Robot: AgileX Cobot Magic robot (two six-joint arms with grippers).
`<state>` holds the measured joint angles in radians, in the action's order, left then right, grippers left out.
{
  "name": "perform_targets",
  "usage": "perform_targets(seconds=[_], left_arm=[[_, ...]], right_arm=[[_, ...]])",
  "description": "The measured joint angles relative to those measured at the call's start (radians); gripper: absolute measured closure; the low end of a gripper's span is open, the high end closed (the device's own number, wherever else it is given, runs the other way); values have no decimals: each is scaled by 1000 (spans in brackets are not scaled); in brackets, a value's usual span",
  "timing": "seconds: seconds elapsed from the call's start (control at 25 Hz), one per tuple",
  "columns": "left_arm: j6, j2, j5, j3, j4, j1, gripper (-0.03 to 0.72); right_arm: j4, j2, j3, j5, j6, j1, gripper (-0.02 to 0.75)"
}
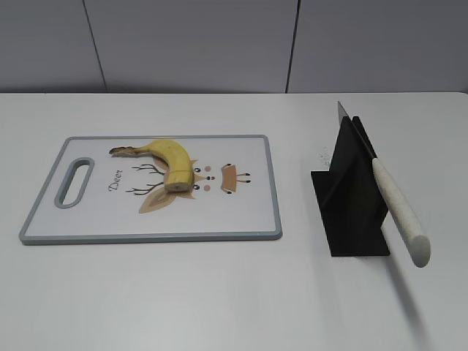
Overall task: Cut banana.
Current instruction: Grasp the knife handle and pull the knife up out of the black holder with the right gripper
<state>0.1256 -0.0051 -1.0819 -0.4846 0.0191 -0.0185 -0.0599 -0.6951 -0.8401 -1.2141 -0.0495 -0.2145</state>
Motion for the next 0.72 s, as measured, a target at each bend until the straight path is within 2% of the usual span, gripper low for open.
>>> perform_targets(seconds=[0.2, 0.32, 0.44, 0.72], left_arm=[[0, 0, 0, 0, 0, 0, 97], [0, 0, 0, 0, 0, 0, 97], [0, 0, 0, 0, 0, 0, 97], [0, 0, 0, 0, 0, 0, 97]], right_arm=[[49, -99, -13, -2, -38, -113, 259], [109, -149, -57, -3, -72, -173, 259], [117, -204, -113, -3, -98, -235, 259], [119, -362, -187, -1, -145, -312, 259]])
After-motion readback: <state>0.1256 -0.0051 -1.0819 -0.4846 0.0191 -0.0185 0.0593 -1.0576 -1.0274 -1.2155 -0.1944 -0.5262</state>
